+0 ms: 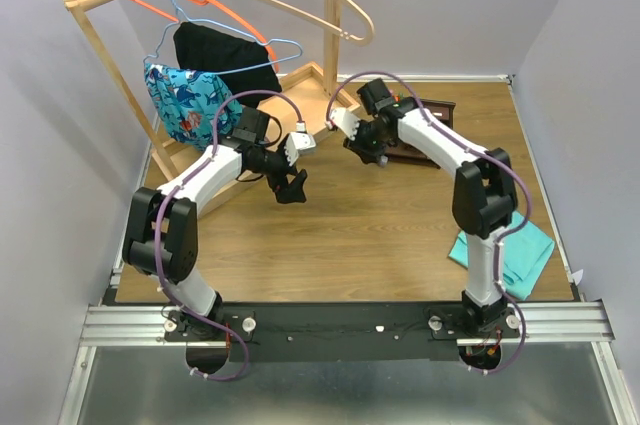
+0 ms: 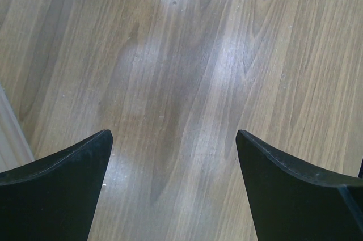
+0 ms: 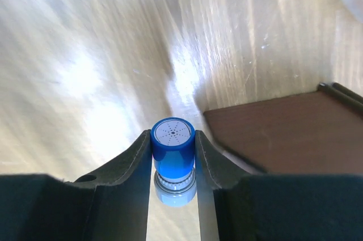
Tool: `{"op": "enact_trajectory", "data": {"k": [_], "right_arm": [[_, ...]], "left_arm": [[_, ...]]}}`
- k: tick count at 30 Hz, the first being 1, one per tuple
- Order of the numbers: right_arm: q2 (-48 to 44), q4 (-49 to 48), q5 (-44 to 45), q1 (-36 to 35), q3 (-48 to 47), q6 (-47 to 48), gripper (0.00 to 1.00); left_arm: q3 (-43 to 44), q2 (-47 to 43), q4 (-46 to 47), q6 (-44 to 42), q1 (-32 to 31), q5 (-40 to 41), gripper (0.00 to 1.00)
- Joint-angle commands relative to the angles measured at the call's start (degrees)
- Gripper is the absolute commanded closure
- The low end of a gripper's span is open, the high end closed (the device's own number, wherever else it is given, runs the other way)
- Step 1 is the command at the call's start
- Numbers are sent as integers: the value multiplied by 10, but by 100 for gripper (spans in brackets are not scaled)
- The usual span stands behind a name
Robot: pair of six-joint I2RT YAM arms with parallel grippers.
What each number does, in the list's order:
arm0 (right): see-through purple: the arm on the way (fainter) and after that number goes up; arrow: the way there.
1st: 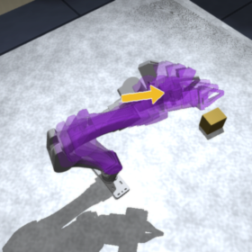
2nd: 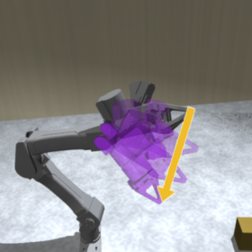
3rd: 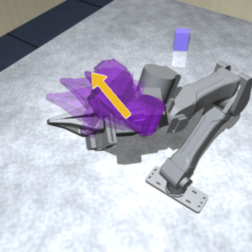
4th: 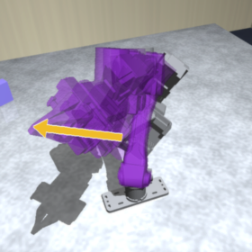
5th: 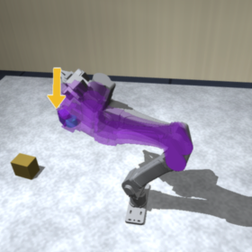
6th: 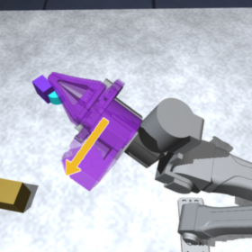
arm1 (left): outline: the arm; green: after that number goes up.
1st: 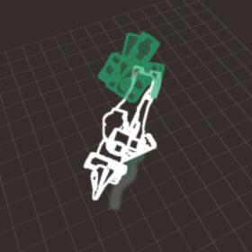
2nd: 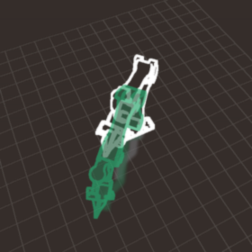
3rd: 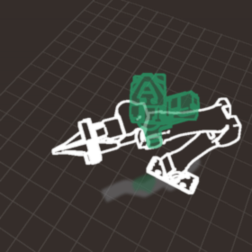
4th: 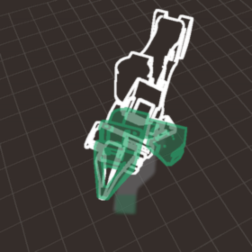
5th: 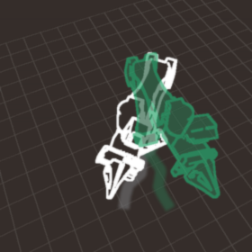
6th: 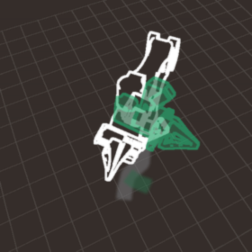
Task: Sort the stationery into containers
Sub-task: Pick up the stationery from the center of the board, then place the stationery in the storage box.
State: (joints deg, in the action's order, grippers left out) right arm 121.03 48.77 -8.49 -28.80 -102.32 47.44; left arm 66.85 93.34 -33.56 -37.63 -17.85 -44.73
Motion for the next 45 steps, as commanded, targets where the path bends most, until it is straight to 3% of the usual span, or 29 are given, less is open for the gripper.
{"op": "enact_trajectory", "data": {"k": [1,6,11,15,17,18,19,20,21,25,31,38,45], "right_arm": [[-93,-67,-110,9,70,-153,72],[-147,-153,-181,37,115,-310,73],[-185,-249,-242,74,110,-442,75],[-180,-314,-290,124,100,-647,76],[-187,-348,-296,139,114,-693,76],[-194,-350,-293,138,116,-707,76],[-195,-353,-295,139,119,-714,76],[-198,-353,-295,138,118,-719,76],[-201,-354,-292,138,117,-732,76],[-205,-374,-297,149,114,-767,76],[-208,-402,-314,189,138,-824,78],[-248,-419,-325,232,197,-852,78],[-258,-423,-333,236,199,-859,78]], "left_arm": [[6,17,11,11,-2,-32,1],[-14,28,88,73,-8,-68,1],[-71,-3,352,312,-8,-123,1],[-58,-1,427,401,-3,-133,1],[-45,11,506,454,11,-128,1],[-40,27,566,589,17,-124,1],[-37,39,629,660,23,-125,1],[-34,51,756,741,23,-123,1],[-30,76,816,858,21,-106,1],[17,119,829,919,-17,-25,2],[96,176,801,940,-88,26,8],[101,203,776,955,-101,52,19],[114,218,765,955,-114,72,20]]}}
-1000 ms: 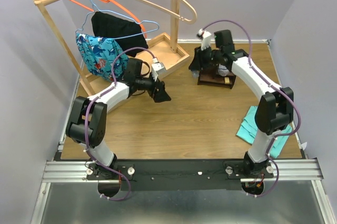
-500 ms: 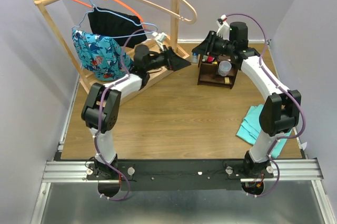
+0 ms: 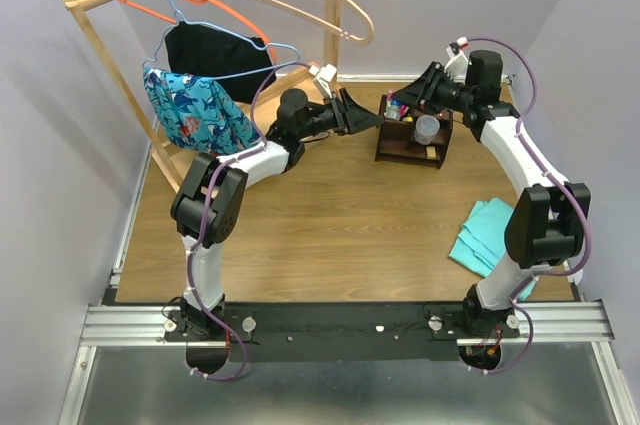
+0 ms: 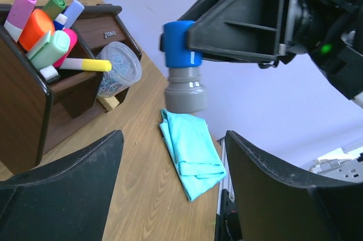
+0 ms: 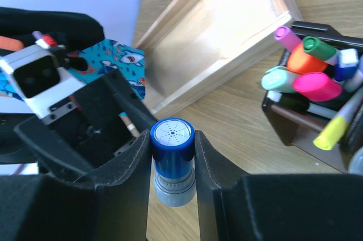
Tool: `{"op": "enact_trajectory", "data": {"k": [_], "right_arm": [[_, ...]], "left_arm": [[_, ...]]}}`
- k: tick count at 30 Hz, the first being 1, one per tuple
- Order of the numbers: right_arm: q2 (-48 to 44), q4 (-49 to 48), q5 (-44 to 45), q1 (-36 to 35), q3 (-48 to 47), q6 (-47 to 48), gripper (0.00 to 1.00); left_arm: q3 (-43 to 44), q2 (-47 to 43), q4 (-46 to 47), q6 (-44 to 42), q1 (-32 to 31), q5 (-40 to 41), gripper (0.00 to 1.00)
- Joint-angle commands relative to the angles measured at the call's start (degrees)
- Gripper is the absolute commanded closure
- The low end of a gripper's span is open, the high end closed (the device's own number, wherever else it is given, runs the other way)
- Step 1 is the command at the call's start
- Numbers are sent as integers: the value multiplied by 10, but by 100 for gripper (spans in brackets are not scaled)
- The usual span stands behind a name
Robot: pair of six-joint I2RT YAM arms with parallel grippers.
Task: Sort the stationery into containers
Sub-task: Place the stationery in the storage box.
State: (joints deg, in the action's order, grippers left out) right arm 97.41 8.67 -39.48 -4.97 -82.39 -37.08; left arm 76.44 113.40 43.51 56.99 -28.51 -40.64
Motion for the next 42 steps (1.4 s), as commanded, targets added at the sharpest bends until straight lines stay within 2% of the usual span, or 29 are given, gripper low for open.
{"op": "enact_trajectory", "data": {"k": [1,17,42], "right_arm": [[-21,-21,-24,-1,-1,-15,78],[2,-27,-26,-1,15,-33,78],[29,-47,-38,-5,16,-48,78]], "left_arm": [[19,18,-6,10,-8,33,20],[33,23,1,12,-25,32,28],[34,31,7,6,-35,26,33]]}}
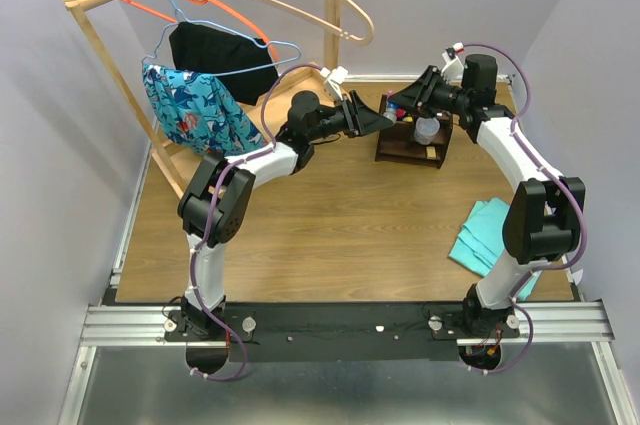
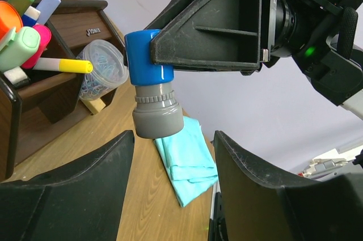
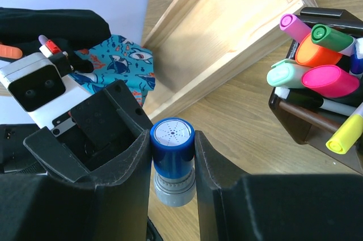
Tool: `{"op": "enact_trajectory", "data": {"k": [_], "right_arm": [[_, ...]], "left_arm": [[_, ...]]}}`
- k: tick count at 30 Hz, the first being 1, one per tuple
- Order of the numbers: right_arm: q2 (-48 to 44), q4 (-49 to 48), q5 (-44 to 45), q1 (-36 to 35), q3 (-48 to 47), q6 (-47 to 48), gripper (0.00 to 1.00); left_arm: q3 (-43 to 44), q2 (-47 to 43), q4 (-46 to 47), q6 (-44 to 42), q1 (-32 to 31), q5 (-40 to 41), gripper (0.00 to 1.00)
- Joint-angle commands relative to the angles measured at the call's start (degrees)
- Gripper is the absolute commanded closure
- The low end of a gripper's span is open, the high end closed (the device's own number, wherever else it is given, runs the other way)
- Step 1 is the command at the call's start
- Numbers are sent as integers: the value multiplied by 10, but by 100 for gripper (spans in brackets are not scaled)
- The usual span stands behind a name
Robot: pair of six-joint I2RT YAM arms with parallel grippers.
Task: Sort the stationery into containers
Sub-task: Place the stationery in the storage box.
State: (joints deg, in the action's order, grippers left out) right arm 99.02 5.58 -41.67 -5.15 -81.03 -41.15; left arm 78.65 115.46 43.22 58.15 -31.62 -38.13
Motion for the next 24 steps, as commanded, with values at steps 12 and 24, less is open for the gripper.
{"op": "enact_trajectory", "data": {"k": [12,24], "right_arm": [[18,-8,-18,-19,0,0,76],[21,-1,-16,-22,2,12,76]], "left_arm": [[18,17,12,-7,-5,3,35],[18,19,12,-3,-5,5,42]]}}
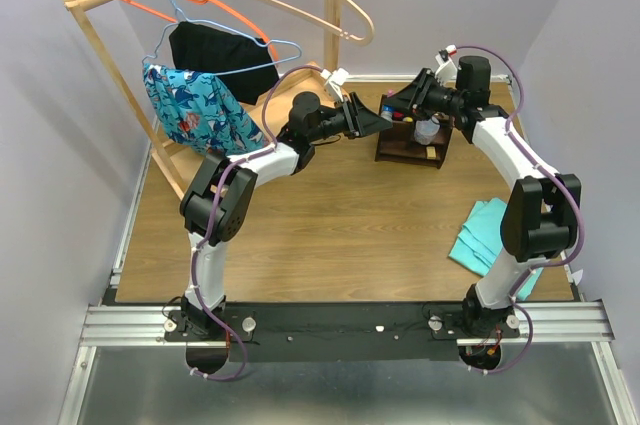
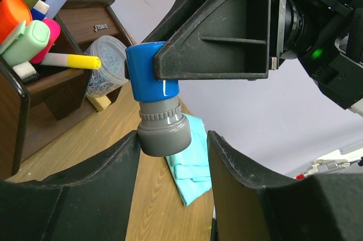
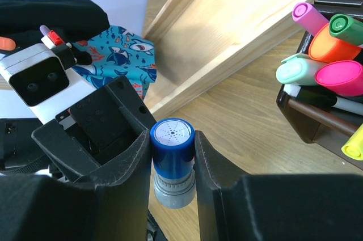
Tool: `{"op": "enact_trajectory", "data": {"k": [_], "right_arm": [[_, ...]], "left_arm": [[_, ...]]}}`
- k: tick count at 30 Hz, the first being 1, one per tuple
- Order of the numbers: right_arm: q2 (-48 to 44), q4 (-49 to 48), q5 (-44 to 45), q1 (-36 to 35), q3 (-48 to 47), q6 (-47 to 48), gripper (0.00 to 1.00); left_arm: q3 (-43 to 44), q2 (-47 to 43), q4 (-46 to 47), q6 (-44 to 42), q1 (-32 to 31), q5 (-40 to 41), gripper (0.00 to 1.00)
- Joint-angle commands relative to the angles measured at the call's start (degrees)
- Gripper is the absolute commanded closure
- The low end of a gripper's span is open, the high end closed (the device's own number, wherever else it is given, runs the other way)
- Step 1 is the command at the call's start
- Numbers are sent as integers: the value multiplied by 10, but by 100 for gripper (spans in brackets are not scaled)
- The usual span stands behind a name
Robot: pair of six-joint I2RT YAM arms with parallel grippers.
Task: Sort the stationery into containers
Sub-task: Place the stationery in the storage box.
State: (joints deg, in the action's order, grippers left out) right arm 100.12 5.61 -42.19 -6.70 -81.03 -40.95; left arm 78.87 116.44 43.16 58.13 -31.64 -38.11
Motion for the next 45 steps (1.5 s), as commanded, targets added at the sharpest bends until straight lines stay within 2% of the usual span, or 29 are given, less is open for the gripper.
{"op": "enact_trajectory", "data": {"k": [1,8,19,21,23,27,30,31,34,38,39,43,44,45], "right_arm": [[10,-2,-10,-7,2,10,76],[9,0,-13,-11,-2,17,76],[14,10,-21,-17,-4,32,76],[13,14,-18,-18,-6,32,76],[13,12,-18,-18,-8,32,76],[13,12,-16,-18,-9,36,75],[9,27,6,-17,-11,44,58],[3,36,15,-17,-11,53,43],[-6,56,7,-10,-14,73,31],[-12,92,-55,24,-38,113,28],[-12,106,-94,33,-45,117,28],[5,182,-159,64,-74,163,28],[5,186,-175,81,-74,170,28],[9,193,-201,86,-76,172,27]], "left_arm": [[15,10,11,-3,-4,5,42],[14,11,12,1,-4,7,47],[18,12,11,4,-4,11,50],[19,12,12,4,-4,9,52],[18,12,11,3,-3,8,59],[17,12,12,2,-3,7,62],[21,11,16,-4,-1,-3,67],[23,10,19,-16,-1,-9,69],[25,7,38,-34,0,-45,69],[9,-1,56,-74,2,-111,69],[3,-3,64,-82,4,-129,70],[-31,-16,64,-106,26,-232,76],[-48,-18,54,-120,32,-238,78],[-51,-23,-6,-178,35,-244,78]]}}
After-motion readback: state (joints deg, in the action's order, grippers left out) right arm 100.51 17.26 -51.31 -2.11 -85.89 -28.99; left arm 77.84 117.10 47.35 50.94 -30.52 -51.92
